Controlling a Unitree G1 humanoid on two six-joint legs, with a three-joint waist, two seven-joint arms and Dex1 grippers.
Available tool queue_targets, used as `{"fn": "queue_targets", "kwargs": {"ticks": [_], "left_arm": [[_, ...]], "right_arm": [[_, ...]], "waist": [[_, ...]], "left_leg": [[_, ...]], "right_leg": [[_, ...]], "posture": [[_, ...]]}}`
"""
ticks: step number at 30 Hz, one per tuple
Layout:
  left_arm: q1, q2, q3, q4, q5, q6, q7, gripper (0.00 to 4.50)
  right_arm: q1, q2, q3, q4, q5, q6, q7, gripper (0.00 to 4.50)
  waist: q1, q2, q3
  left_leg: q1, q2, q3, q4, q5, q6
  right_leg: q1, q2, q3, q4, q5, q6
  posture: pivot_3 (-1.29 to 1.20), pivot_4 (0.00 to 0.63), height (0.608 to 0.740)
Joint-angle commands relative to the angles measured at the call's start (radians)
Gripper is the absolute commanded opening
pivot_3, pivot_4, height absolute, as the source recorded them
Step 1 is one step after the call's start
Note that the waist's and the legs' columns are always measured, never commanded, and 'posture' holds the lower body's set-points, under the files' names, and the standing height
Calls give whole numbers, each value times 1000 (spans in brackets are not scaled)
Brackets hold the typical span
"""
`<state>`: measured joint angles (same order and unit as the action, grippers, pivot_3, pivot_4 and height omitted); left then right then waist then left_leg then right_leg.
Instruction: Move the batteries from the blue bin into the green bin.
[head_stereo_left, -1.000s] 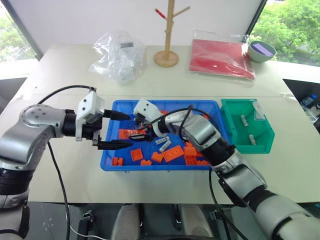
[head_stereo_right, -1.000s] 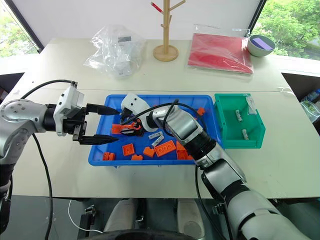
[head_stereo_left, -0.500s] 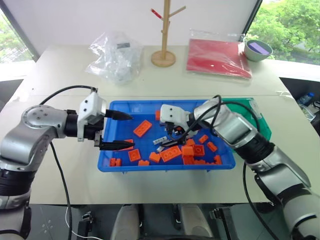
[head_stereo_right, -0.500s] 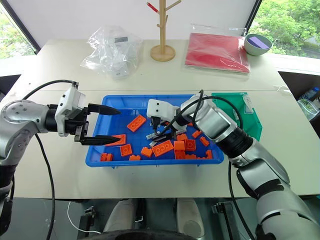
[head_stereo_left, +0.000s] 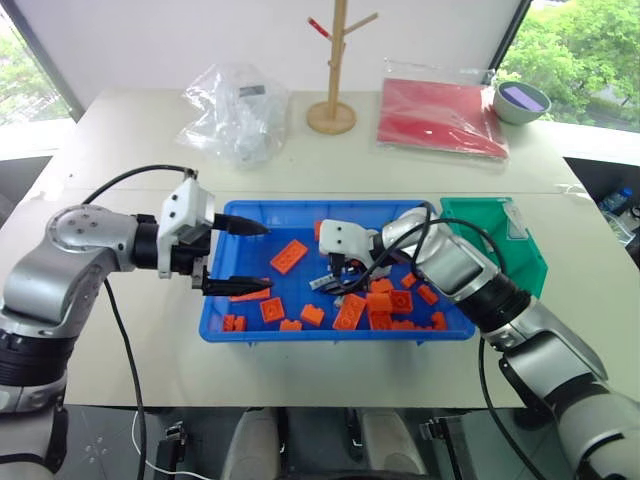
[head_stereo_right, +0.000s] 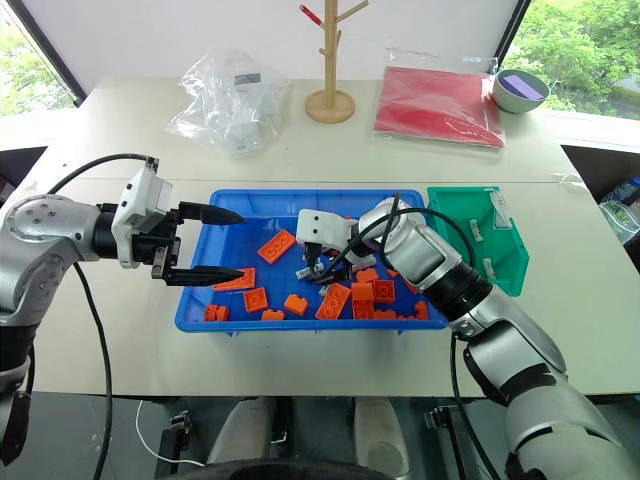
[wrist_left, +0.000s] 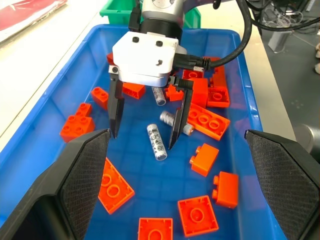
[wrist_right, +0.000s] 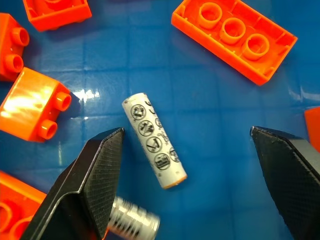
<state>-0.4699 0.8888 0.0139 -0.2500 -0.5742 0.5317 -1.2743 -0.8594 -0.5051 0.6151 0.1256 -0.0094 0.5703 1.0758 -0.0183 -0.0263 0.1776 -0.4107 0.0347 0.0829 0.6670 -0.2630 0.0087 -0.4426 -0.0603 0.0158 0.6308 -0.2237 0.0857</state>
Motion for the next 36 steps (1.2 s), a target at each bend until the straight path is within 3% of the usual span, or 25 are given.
{"fn": "queue_targets", "kwargs": {"ticks": [1, 5, 6, 11, 17, 22, 26, 34, 36], "left_arm": [[-19, -3, 5, -5, 4, -12, 4, 4500], [-21, -6, 7, -3, 7, -14, 7, 4500], [-21, -7, 7, -1, 7, -15, 7, 4500], [-23, -16, 2, -2, 7, -12, 11, 4500], [-15, -38, -6, -9, 8, -11, 17, 4500], [-30, -59, -21, 14, 13, -23, 8, 4500], [-68, -81, -38, 55, 30, -43, 2, 4500], [-123, -125, -44, 106, 46, -63, 12, 4500], [-123, -129, -35, 102, 37, -52, 21, 4500]], "right_arm": [[3, 21, -22, -2, -4, -9, 13, 2321], [7, 38, -53, -40, 26, 48, 26, 258], [9, 39, -65, -57, 37, 70, 28, 18], [19, -15, -216, -202, 132, 244, 24, 27], [51, -200, -566, -343, 267, 526, -45, 27], [192, -417, -769, -376, 287, 577, -79, 27], [288, -477, -892, -363, 305, 604, -130, 27], [412, -481, -870, -394, 311, 522, -206, 4057], [384, -483, -856, -386, 332, 512, -201, 4057]], "waist": [[0, 0, 0], [1, 0, 0], [1, 0, 0], [6, 0, 0], [10, 0, 0], [7, -1, 0], [-2, -1, 0], [1, -1, 0], [1, 0, 0]], "left_leg": [[0, 0, 0, 0, 0, 0], [0, 0, 0, 0, 0, 0], [0, 0, 0, 0, 0, 0], [0, 0, 0, 0, 0, 0], [-1, -1, -1, 0, 0, 0], [-1, -1, 0, -1, 0, 0], [1, -1, -1, -1, 0, 0], [1, -1, -1, 0, 0, 0], [1, -1, -1, 0, 0, 0]], "right_leg": [[0, 0, 0, 0, 0, 0], [0, 0, 0, 0, 0, 1], [0, 0, 0, 0, 0, 1], [0, 0, 0, 0, 0, 1], [1, -3, 0, -1, -1, -1], [1, -3, 0, -2, -1, -1], [0, -2, 1, -2, -1, -1], [1, -1, 3, -2, -1, -1], [0, -1, 3, -2, -1, -1]], "posture": [[0, 150, 736], [0, 150, 736], [0, 150, 736], [0, 150, 736], [0, 150, 736], [0, 150, 736], [0, 150, 736], [0, 150, 736], [0, 150, 736]]}}
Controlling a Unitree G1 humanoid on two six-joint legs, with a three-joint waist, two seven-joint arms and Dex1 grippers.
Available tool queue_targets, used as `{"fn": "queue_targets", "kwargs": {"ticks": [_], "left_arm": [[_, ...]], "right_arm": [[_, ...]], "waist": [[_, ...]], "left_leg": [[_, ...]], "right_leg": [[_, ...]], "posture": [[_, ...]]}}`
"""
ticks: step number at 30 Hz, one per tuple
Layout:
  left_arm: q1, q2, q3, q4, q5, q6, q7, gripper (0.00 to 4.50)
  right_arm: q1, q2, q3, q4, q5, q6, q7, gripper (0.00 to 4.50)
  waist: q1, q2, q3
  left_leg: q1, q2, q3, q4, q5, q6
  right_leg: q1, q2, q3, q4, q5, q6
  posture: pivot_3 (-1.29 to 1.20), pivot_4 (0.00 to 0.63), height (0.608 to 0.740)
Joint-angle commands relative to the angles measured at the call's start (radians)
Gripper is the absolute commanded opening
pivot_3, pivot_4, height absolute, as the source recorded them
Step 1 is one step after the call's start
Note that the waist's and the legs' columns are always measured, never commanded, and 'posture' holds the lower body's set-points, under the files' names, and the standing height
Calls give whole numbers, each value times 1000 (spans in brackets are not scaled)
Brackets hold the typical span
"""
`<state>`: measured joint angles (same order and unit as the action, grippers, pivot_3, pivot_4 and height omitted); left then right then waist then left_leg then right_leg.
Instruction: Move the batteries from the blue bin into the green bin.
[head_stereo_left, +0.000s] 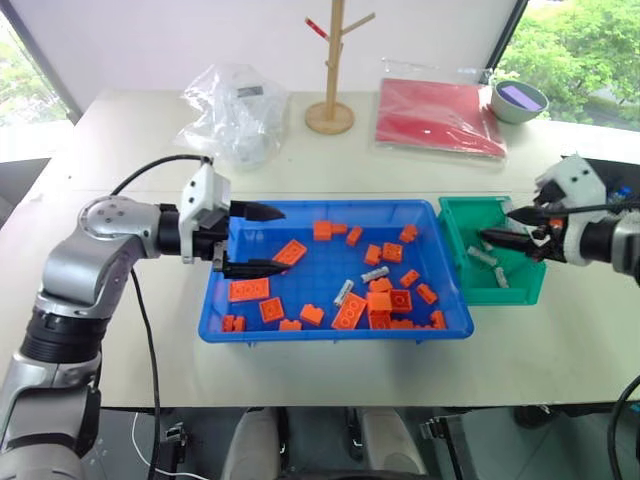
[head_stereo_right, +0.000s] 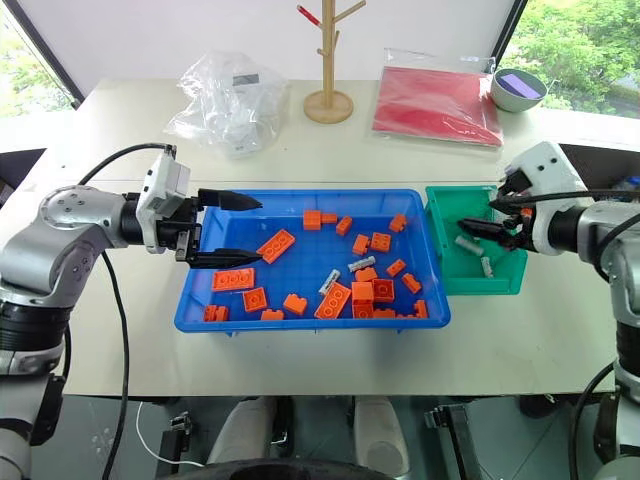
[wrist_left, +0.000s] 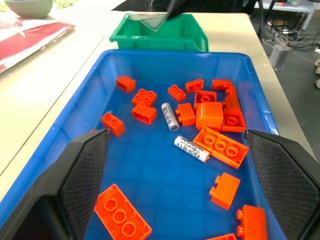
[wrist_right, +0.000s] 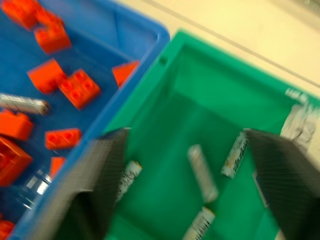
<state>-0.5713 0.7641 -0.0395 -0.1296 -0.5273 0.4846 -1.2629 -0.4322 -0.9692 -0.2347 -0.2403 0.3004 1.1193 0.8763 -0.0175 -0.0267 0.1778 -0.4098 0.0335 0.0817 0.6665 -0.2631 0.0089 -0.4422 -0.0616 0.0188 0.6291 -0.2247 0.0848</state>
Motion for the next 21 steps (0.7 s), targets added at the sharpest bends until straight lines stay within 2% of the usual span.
{"fn": "queue_targets", "kwargs": {"ticks": [1, 4, 9, 13, 16, 17, 21], "left_arm": [[-15, -6, 25, -25, -17, 3, 17, 4500], [18, -1, 36, -49, -24, 10, 26, 4500], [41, 12, 42, -59, -28, 19, 23, 4500], [42, 15, 40, -64, -16, 10, 28, 4500], [49, 20, 47, -80, -18, 14, 37, 4500], [55, 24, 52, -89, -22, 18, 40, 4500], [81, 39, 69, -116, -32, 32, 53, 4500]], "right_arm": [[-83, -10, 8, -16, 39, -44, 4, 4057], [-231, 47, 64, -21, 120, -30, 35, 4057], [-377, 108, 273, -34, 145, -100, 133, 4057], [-436, 163, 540, -2, 70, -163, 212, 4057], [-425, 194, 596, 13, 50, -151, 190, 4057], [-417, 207, 600, 7, 55, -126, 174, 4297], [-378, 299, 528, -64, 135, 74, 74, 4297]], "waist": [[-1, 0, 0], [-10, 1, 0], [-3, 0, 0], [2, 0, 0], [7, 0, 0], [7, 0, 0], [4, 0, 0]], "left_leg": [[0, 0, 0, 0, 0, 0], [0, 0, 0, 0, 0, 0], [0, 1, -2, -1, 0, 0], [-1, 1, -2, 0, 0, 0], [-2, 0, -2, 1, 0, 0], [-2, 0, -2, 1, 0, 0], [-3, 0, -1, 1, 0, 0]], "right_leg": [[0, 0, 0, 0, 0, 0], [0, 0, 0, 0, 0, 0], [0, 2, -1, 1, 0, 0], [0, 0, -2, 1, 0, 0], [0, -1, -2, 1, 0, 0], [0, -1, -2, 0, 0, 0], [0, -2, -2, 0, 1, 1]], "posture": [[0, 150, 736], [0, 150, 736], [0, 150, 736], [0, 150, 736], [0, 150, 736], [0, 150, 736], [0, 150, 736]]}}
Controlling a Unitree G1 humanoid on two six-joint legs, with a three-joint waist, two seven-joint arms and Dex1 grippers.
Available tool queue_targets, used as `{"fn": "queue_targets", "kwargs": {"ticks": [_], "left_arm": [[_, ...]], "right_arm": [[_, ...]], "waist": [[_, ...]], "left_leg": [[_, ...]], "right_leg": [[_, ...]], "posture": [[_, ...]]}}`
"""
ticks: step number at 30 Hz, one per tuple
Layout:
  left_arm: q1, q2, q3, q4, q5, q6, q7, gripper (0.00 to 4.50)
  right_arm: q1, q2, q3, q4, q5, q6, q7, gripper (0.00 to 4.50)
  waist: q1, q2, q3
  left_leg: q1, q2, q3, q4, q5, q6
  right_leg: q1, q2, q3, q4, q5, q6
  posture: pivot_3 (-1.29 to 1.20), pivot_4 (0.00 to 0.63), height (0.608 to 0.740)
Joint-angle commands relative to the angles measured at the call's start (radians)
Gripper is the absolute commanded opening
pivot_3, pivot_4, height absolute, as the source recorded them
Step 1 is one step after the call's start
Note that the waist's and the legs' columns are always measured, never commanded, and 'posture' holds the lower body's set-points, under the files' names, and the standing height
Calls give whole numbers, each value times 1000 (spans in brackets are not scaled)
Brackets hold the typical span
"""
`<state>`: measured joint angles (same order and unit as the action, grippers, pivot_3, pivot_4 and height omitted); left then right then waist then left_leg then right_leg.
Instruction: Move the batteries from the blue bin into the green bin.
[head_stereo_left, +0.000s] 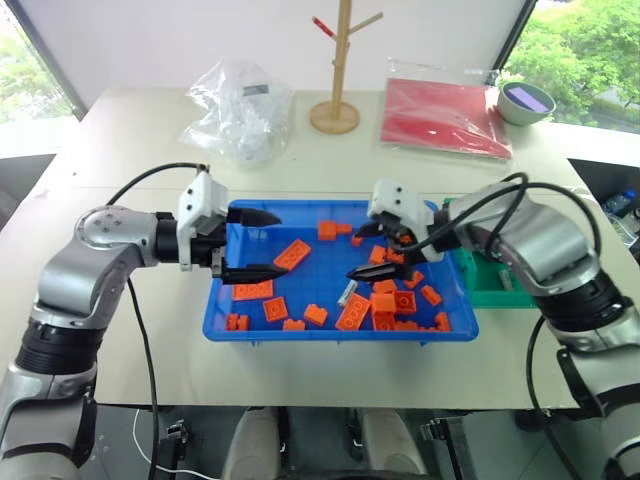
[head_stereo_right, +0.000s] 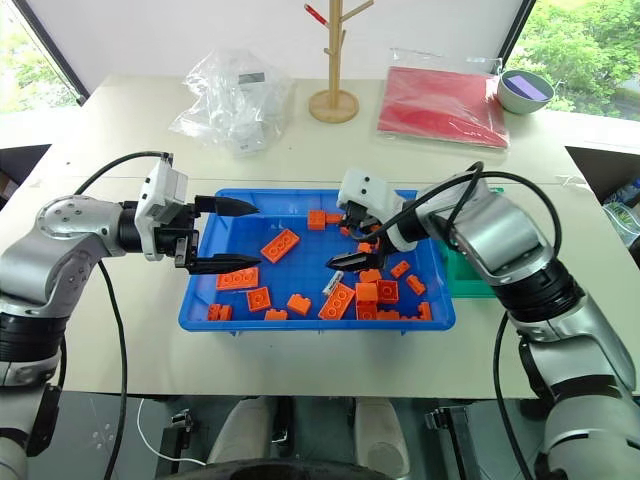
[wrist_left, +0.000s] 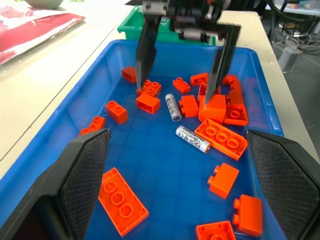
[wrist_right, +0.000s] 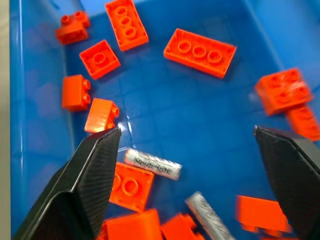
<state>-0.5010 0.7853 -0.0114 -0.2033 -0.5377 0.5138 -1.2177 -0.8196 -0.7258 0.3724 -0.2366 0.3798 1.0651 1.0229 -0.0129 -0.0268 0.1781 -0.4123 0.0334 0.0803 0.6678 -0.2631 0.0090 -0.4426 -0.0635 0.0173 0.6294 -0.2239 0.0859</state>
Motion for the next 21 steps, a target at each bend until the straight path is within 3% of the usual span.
{"fn": "queue_targets", "kwargs": {"ticks": [1, 8, 15, 21], "left_arm": [[17, 22, 44, -50, -26, 7, 8, 4500], [27, 20, 40, -63, -36, 12, 18, 4500], [10, 9, 24, -57, -34, 4, 16, 4500], [10, 7, 20, -47, -28, -9, 12, 4500]], "right_arm": [[18, 76, -99, -81, 71, 172, -96, 4297], [89, 131, -119, -137, 101, 286, -209, 4297], [138, 66, 70, -131, -17, 112, -240, 4297], [144, 61, 123, -95, -55, 64, -238, 4297]], "waist": [[-1, 0, 0], [0, 0, 0], [-2, 0, 0], [-2, 0, 0]], "left_leg": [[0, 0, 0, 0, 0, 0], [1, 1, -1, 0, 0, 0], [1, 0, -1, 0, 0, 0], [1, 0, -1, 0, 0, 0]], "right_leg": [[0, 0, 0, 0, 1, 1], [0, 1, -2, 1, 0, -1], [0, 1, -1, 1, -1, -1], [0, 1, -1, 1, -1, -1]], "posture": [[0, 150, 736], [0, 150, 736], [0, 150, 736], [0, 150, 736]]}}
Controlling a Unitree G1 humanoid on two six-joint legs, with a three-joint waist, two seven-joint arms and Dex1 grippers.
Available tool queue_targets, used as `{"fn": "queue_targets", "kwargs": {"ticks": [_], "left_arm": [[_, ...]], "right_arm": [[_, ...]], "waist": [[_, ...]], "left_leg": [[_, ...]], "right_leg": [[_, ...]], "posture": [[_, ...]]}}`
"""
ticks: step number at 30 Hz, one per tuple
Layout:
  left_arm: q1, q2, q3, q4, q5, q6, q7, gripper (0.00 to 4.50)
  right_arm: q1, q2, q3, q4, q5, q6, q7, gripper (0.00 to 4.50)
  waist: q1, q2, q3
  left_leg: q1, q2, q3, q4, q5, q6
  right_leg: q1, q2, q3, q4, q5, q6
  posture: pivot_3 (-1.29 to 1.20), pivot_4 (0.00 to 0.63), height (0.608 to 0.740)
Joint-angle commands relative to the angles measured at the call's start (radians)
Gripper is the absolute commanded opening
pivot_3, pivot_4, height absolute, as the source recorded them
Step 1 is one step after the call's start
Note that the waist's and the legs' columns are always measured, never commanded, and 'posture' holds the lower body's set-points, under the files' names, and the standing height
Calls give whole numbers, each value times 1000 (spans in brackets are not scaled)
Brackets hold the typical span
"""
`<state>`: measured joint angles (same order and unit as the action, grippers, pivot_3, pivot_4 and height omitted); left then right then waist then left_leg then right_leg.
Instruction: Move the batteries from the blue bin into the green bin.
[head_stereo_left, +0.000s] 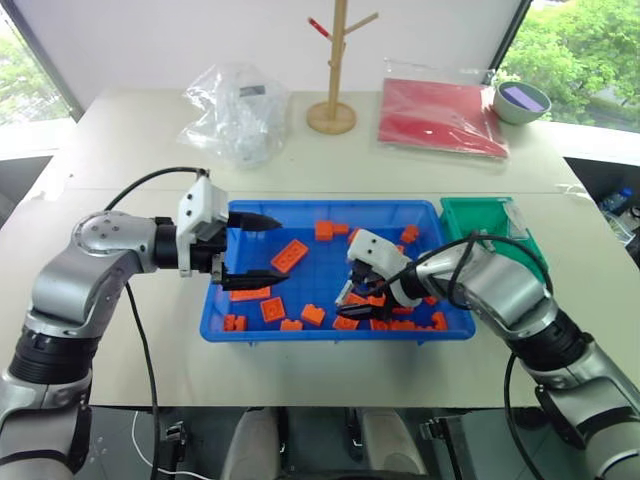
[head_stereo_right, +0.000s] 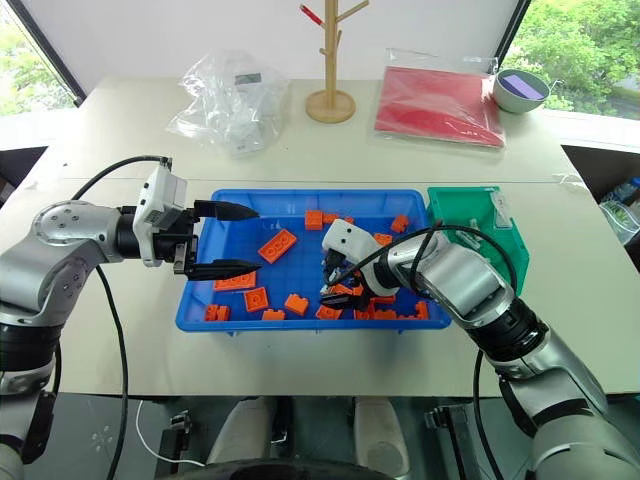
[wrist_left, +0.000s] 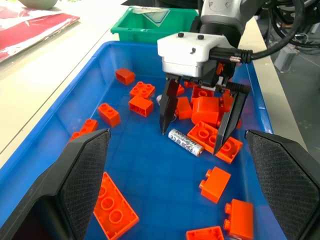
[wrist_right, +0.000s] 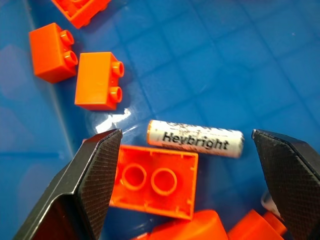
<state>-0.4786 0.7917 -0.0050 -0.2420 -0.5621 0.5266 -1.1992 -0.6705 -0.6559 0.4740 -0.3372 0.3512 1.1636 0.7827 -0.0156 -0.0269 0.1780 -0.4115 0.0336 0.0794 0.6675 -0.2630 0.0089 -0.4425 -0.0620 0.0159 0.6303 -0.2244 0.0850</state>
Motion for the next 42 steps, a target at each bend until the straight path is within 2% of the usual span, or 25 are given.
{"fn": "queue_targets", "kwargs": {"ticks": [1, 5, 8, 10, 11, 16, 20, 22, 25, 27, 30, 32, 35, 39, 40, 42], "left_arm": [[-13, 2, 14, -8, -4, -22, -7, 4500], [-16, 3, 16, -8, -5, -22, -4, 4500], [-17, 7, 19, -8, -7, -20, -4, 4500], [-19, 10, 21, -4, -7, -20, -7, 4500], [-20, 11, 21, -2, -6, -21, -9, 4500], [-35, 5, 11, 18, 2, -30, -18, 4500], [-53, -10, -5, 40, 15, -44, -27, 4500], [-64, -17, -14, 50, 19, -50, -30, 4500], [-70, -22, -20, 63, 24, -61, -37, 4500], [-78, -29, -26, 81, 33, -72, -45, 4500], [-87, -37, -31, 102, 43, -84, -55, 4500], [-94, -45, -37, 116, 50, -94, -58, 4500], [-105, -56, -44, 129, 58, -103, -60, 4500], [-122, -64, -45, 142, 63, -104, -65, 4500], [-125, -64, -44, 145, 65, -105, -66, 4500], [-126, -63, -43, 147, 67, -106, -68, 4500]], "right_arm": [[-3, -10, 30, 15, -35, -47, 5, 4297], [5, -16, 58, 46, -74, -100, 16, 4297], [13, -18, 56, 46, -86, -118, 23, 3386], [12, -15, 46, 36, -80, -111, 31, 2407], [10, -12, 39, 30, -75, -104, 34, 2201], [-34, 28, -84, -3, -3, -24, 30, 2209], [-131, 31, -295, 24, 64, 68, -1, 2209], [-154, -56, -398, 64, 67, 82, 4, 2209], [-143, -166, -476, 95, 70, 82, 17, 2209], [-89, -286, -542, 120, 62, 67, 41, 2209], [23, -406, -592, 132, 49, 9, 69, 2209], [103, -451, -617, 134, 44, -29, 79, 2209], [160, -457, -630, 138, 30, -63, 53, 2209], [172, -450, -618, 149, 15, -112, 35, 4205], [148, -438, -613, 144, 22, -109, 30, 4413], [88, -401, -606, 127, 47, -81, 15, 4413]], "waist": [[1, 0, 0], [1, -1, 0], [1, -1, -1], [1, -1, -1], [1, -1, -1], [1, -1, -1], [2, -1, 0], [7, -1, 0], [16, -1, -1], [21, -1, 0], [25, -1, 0], [23, -1, 0], [5, -1, 0], [-6, -1, 0], [-5, -1, 0], [-6, -1, 0]], "left_leg": [[0, 0, 0, 0, 0, 0], [0, 0, 0, 0, 0, 0], [0, 0, 0, 0, 0, 0], [0, 0, 0, 0, 0, 0], [0, 0, 0, 0, 0, 0], [0, 0, 0, 0, 0, 0], [0, 0, 0, 0, 0, 0], [0, 0, 0, 0, 0, 0], [0, 0, 1, 0, 0, 0], [-1, -1, 1, -1, 0, 0], [-1, -1, 2, -1, 0, 1], [-1, -1, 2, -1, 0, 1], [1, 0, 1, -1, 0, 1], [2, 0, 1, 0, 0, 0], [2, 0, 1, 0, 0, 0], [2, 0, 1, -1, 0, 0]], "right_leg": [[0, 0, 0, 0, 0, 0], [0, 0, 0, 0, 0, 0], [1, 0, 0, 0, 0, 0], [1, 0, 0, 0, 0, 0], [1, 0, 0, 0, 0, 0], [0, 0, 0, 0, 0, 0], [0, 0, 0, 0, 1, 2], [0, 0, 0, 0, 1, 2], [2, -1, -2, -2, 0, 0], [2, -1, -1, -3, 0, 0], [1, -1, -1, -3, 0, 0], [1, -1, -1, -3, 0, 0], [1, 0, 1, -2, 0, 0], [1, 0, 2, -1, 0, 0], [1, 1, 2, -1, 0, 0], [1, 1, 2, -1, 0, 0]], "posture": [[0, 150, 736], [0, 150, 736], [0, 150, 736], [0, 150, 736], [0, 150, 736], [0, 150, 736], [0, 150, 736], [0, 150, 736], [0, 150, 736], [0, 150, 736], [0, 150, 736], [0, 150, 736], [0, 150, 736], [0, 150, 736], [0, 150, 736], [0, 150, 736]]}}
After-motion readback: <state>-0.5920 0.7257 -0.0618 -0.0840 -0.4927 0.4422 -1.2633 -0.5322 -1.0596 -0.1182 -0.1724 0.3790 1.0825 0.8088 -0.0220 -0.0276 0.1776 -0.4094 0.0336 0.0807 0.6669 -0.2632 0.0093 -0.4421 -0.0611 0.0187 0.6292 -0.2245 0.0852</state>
